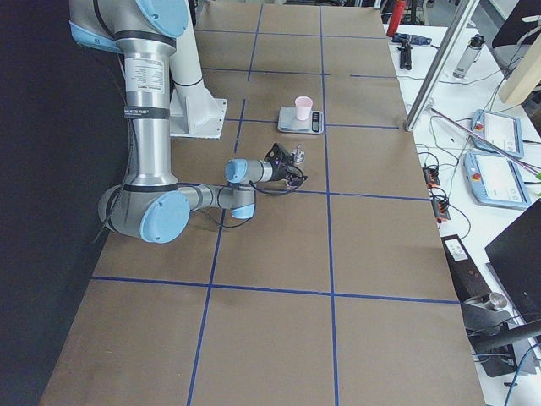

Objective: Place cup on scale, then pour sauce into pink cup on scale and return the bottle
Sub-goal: 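Close the right gripper around the glass bottle below its steel cap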

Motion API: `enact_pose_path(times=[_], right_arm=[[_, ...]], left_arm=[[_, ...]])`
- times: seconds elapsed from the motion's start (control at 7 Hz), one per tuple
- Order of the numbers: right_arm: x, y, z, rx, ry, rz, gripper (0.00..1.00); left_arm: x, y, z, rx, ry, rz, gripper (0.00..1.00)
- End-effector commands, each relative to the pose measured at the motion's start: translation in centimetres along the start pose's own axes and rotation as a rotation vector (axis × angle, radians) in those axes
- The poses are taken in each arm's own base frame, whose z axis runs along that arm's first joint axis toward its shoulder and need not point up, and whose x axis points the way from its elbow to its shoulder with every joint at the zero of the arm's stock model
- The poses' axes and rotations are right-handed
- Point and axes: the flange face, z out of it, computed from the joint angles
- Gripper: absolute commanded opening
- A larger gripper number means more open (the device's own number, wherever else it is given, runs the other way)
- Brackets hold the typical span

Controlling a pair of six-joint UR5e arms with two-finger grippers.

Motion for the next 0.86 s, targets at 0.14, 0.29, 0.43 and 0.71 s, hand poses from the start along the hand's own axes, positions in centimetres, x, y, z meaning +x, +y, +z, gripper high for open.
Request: enact_pose_path(times=[0.14,0.29,0.43,0.71], right_arm=[[0.0,0.1,0.0,-0.005,-0.008,-0.004,0.18],[0.0,0.0,-0.1,-0.007,-0.014,-0.006,0.0],[0.0,-0.2,-0.4,-0.015,-0.031,-0.011,0.0],[0.4,-2.3,-0.3,-0.017,-0.079,-0.151,0.0]], left_arm=[[0.0,0.0,0.0,-0.001,-0.001,0.0,1.0],[0.0,0.0,0.0,-0.001,-0.001,-0.002,1.0],[0.0,0.0,0.0,-0.001,-0.001,-0.002,1.0],[-0.1,0.1,0.0,-0.001,0.0,-0.005,1.0]])
